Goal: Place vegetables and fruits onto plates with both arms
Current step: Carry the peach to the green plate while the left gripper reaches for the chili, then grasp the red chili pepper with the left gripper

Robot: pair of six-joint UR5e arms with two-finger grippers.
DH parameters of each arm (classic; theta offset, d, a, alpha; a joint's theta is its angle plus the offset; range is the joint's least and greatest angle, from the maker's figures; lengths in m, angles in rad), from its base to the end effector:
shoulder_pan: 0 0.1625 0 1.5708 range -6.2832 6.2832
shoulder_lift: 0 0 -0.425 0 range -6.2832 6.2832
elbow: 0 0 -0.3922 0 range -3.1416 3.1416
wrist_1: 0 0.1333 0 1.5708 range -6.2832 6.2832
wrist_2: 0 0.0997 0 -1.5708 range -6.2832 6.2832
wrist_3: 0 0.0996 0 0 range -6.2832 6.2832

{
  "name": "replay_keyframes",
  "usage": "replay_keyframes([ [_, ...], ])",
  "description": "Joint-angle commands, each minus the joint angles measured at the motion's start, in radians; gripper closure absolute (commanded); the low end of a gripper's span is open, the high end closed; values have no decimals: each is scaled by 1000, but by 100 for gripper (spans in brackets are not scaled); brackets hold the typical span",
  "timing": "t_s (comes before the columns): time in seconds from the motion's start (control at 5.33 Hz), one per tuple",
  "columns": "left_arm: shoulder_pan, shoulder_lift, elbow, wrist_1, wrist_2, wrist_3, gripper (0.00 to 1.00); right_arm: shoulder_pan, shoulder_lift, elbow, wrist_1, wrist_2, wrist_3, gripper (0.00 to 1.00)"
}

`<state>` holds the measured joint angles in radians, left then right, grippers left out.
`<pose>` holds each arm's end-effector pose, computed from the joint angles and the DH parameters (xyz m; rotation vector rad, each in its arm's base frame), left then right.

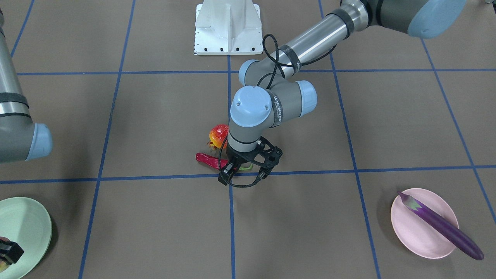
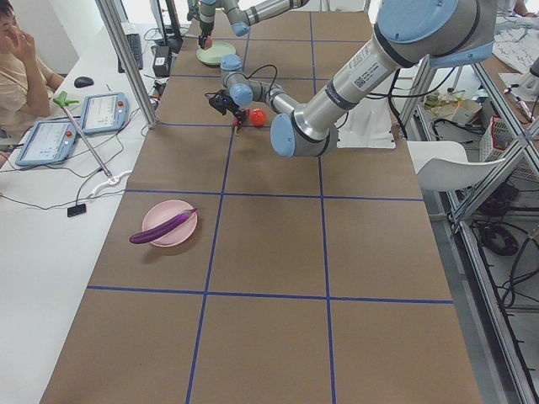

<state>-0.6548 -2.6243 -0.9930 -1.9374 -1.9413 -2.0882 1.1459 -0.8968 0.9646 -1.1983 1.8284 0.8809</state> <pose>0.6179 -0.5970 0.1805 -0.3018 0.8882 -0.9335 -0.2264 -0.7622 0.5126 0.1951 -0.4703 0.3895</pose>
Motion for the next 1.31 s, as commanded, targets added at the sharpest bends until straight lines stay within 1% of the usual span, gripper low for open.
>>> replay_keyframes([
  [0.0,21,-22,37,-5,42,-18,0,3,-25,-17,51,-9,-22,3],
  [0.19,38,-32,37,-3,44,-47,0,3,-30,-17,55,-8,-33,0],
  [0.75,63,-37,43,8,44,-52,1,5,-27,-6,56,0,-37,0],
  [0.94,64,-40,40,8,44,-79,42,15,-27,-1,56,12,-37,0],
  [1.12,64,-40,34,0,42,-93,99,35,-28,12,56,64,-39,0],
])
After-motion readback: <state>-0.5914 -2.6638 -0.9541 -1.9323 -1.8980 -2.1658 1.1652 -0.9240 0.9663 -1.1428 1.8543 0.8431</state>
